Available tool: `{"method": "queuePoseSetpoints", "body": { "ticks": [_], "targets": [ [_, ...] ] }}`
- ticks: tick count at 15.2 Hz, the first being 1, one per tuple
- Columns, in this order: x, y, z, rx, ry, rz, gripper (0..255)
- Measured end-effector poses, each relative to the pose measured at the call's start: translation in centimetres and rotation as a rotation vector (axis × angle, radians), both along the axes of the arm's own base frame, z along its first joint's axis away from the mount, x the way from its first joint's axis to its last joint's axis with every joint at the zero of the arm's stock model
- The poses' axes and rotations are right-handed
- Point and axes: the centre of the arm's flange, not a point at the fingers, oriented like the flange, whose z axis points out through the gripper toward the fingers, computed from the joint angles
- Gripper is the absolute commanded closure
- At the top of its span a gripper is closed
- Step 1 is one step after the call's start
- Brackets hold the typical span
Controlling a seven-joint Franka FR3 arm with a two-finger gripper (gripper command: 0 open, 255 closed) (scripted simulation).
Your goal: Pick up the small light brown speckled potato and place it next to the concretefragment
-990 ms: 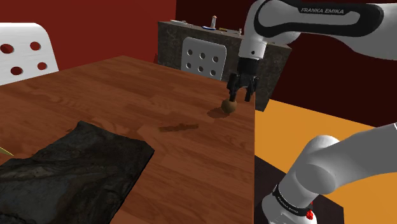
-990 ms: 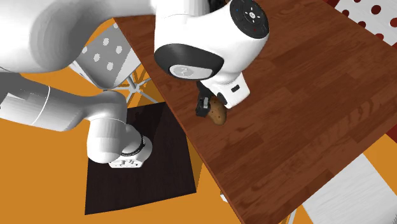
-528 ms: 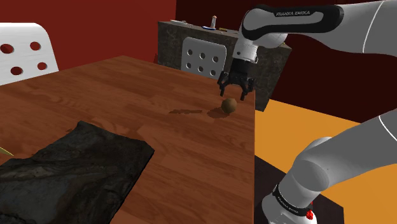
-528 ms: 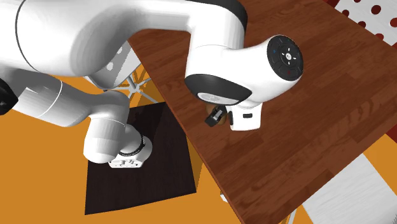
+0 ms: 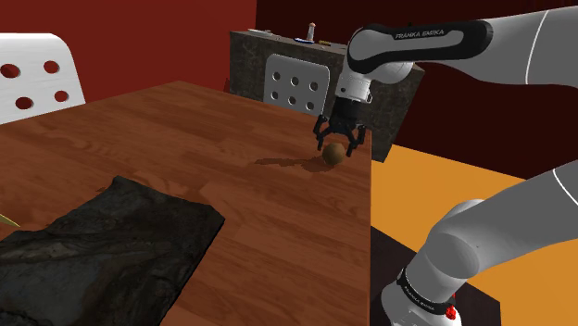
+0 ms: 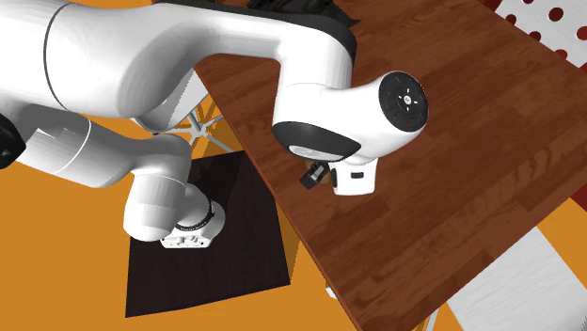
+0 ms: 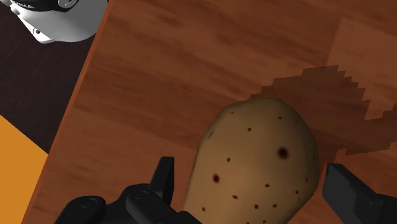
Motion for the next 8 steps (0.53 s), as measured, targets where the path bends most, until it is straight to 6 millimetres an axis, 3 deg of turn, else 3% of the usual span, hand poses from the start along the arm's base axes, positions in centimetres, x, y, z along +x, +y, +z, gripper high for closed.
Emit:
{"method": "queuePoseSetpoints", "body": {
  "ticks": [4,5,8],
  "targets": [
    [-0.05,0.01,-0.09,0.000,0.000,0.000,0],
    [-0.05,0.01,-0.09,0.000,0.000,0.000,255],
    [-0.05,0.01,-0.09,0.000,0.000,0.000,255]
  ]
}}
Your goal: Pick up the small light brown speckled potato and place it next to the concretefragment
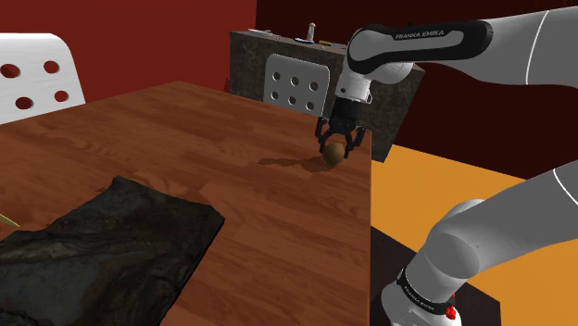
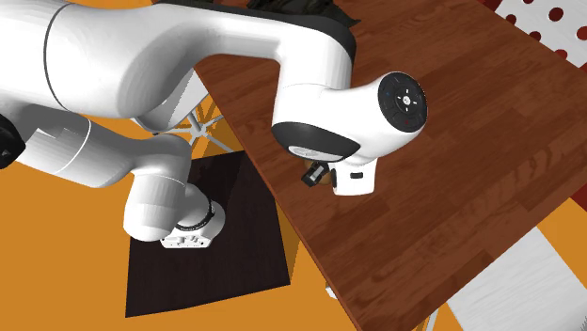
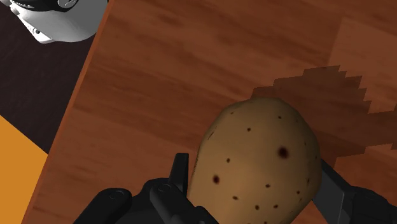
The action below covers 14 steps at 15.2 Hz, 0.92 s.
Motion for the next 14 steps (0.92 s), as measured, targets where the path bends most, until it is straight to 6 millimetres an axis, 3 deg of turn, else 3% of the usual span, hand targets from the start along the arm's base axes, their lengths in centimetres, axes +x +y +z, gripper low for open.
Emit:
{"method": "queuePoseSetpoints", "body": {
  "ticks": [8,14],
  "targets": [
    [0.0,0.0,0.2,0.000,0.000,0.000,255],
    [0.0,0.1,3.1,0.000,0.000,0.000,255]
  ]
}}
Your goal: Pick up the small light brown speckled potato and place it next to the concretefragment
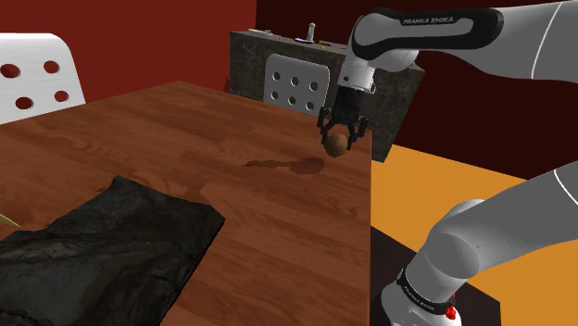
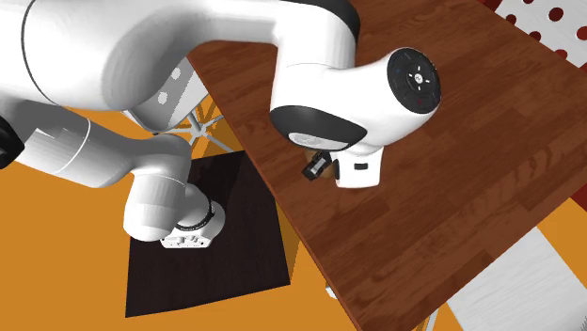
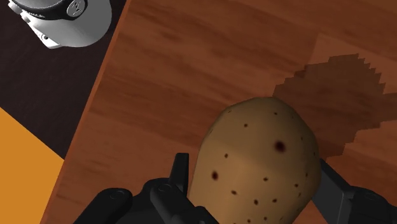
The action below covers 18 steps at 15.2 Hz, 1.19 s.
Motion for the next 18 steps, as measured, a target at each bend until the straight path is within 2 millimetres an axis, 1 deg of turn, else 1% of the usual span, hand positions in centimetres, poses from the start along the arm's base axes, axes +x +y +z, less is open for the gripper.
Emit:
{"method": "queuePoseSetpoints", "body": {
  "ticks": [18],
  "targets": [
    [0.0,0.0,9.5,0.000,0.000,0.000,255]
  ]
}}
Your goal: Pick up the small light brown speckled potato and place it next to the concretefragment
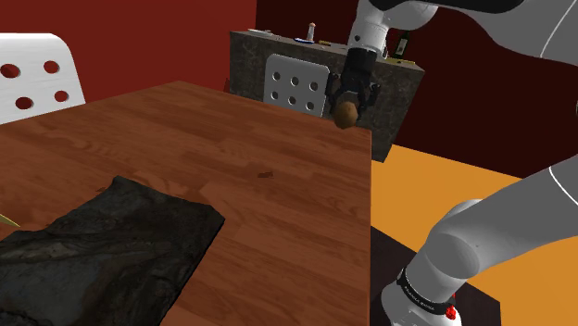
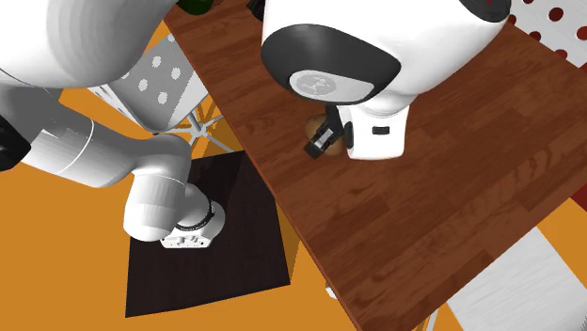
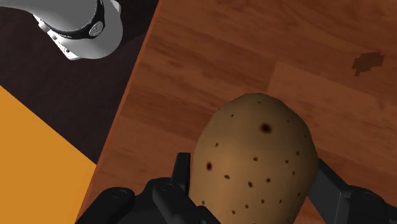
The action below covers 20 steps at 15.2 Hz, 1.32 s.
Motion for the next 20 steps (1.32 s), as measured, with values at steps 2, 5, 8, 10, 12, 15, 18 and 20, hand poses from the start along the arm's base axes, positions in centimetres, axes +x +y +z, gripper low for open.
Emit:
{"method": "queuePoseSetpoints", "body": {
  "ticks": [2,5,8,10,12,15,18,20],
  "targets": [
    [-0.2,0.7,0.7,0.000,0.000,0.000,255],
    [-1.5,3.8,1.0,0.000,0.000,0.001,255],
    [-2.2,7.7,0.8,0.000,0.000,0.002,255],
    [-3.0,10.0,0.7,0.000,0.000,0.002,255],
    [-3.8,12.5,0.8,0.000,0.000,0.002,255],
    [-5.0,16.2,0.9,0.000,0.000,0.001,255],
    [-6.3,20.2,1.0,-0.001,0.000,0.002,255],
    [-6.9,23.0,1.2,0.000,0.000,0.002,255]
  ]
}}
